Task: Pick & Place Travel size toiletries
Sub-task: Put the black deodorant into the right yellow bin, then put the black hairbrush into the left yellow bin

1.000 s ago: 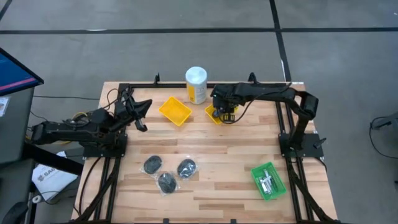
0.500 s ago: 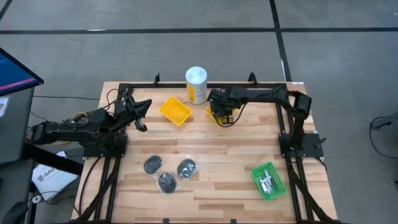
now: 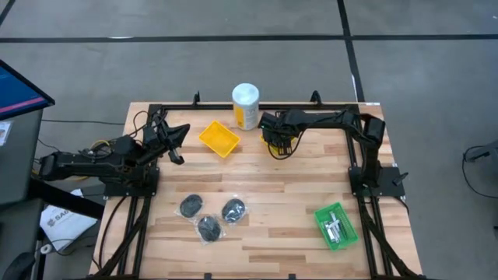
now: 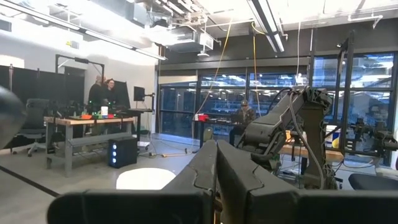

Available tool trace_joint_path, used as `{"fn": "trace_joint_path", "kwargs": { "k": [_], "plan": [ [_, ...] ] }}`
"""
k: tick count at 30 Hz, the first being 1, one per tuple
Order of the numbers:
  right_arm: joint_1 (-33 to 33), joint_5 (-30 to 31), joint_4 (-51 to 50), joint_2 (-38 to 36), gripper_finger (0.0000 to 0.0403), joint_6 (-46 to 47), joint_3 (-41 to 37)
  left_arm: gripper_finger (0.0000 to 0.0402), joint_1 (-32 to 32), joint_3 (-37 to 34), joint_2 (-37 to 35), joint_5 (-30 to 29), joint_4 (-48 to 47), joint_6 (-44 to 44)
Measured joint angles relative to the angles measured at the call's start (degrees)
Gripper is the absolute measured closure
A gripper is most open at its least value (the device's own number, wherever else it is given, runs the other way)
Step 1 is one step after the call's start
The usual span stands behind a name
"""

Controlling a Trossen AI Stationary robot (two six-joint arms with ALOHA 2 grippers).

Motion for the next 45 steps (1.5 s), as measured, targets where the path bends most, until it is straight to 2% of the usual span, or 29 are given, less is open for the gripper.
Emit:
{"fn": "trace_joint_path", "kwargs": {
  "k": [6, 12, 15, 18, 23, 27, 29, 32, 39, 42, 45],
  "plan": [
    [-0.01, -4.56, -0.98, -1.40, 0.0166, -0.40, 0.88, 0.0399, 0.00, 0.00, 0.00, 0.00, 0.00, 0.01],
    [-0.07, -5.58, -2.07, -4.74, 0.0164, -1.01, 4.33, 0.0399, 0.00, 0.00, 0.00, 0.00, 0.00, 0.02],
    [-0.02, -9.33, -3.84, -7.99, 0.0164, 1.27, 7.49, 0.0399, 0.00, 0.01, 0.32, -0.30, -0.05, -0.90],
    [0.00, -14.16, -6.46, -13.54, 0.0164, 5.03, 11.40, 0.0399, -0.03, 0.02, 1.73, -0.28, -1.42, -1.41],
    [0.04, -16.57, -7.37, -26.33, 0.0163, 10.29, 15.45, 0.0400, -2.34, 0.34, 6.50, -0.27, -2.46, -5.59],
    [0.00, -19.84, -7.43, -37.63, 0.0163, 12.08, 14.67, 0.0400, -5.78, 3.23, 12.21, 0.22, -12.89, -13.28],
    [-0.27, -23.77, -6.32, -43.71, 0.0164, 12.45, 12.96, 0.0400, -7.68, 4.45, 15.39, 0.70, -18.60, -17.44],
    [-1.36, -26.19, -1.21, -53.36, 0.0172, 12.26, 8.10, 0.0400, -9.38, 4.76, 19.41, 0.74, -19.13, -21.19],
    [-7.01, -27.07, 17.83, -78.31, 0.0232, 12.38, -13.91, 0.0400, -10.12, 4.87, 20.98, 0.91, -17.14, -21.75],
    [-7.74, -28.12, 26.42, -86.13, 0.0265, 17.51, -23.71, 0.0400, -10.07, 4.87, 21.63, 7.11, -17.55, -19.94],
    [-7.15, -30.11, 32.51, -91.94, 0.0293, 21.19, -31.03, 0.0400, -11.01, 4.87, 24.67, 13.38, -18.03, -21.72]
  ]
}}
